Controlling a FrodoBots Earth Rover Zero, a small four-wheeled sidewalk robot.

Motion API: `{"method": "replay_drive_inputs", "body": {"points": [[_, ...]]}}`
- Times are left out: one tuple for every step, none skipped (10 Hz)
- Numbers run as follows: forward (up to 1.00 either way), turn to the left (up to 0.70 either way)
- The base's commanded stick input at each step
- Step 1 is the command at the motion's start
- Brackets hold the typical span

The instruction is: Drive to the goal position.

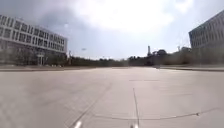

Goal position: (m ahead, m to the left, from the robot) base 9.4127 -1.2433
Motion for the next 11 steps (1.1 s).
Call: {"method": "replay_drive_inputs", "body": {"points": [[0.70, 0.00], [0.70, 0.00], [0.70, 0.00], [0.70, -0.02], [0.70, -0.35], [0.70, -0.35], [0.70, -0.22], [0.70, 0.00], [0.70, 0.00], [0.70, 0.00], [0.70, 0.00]]}}
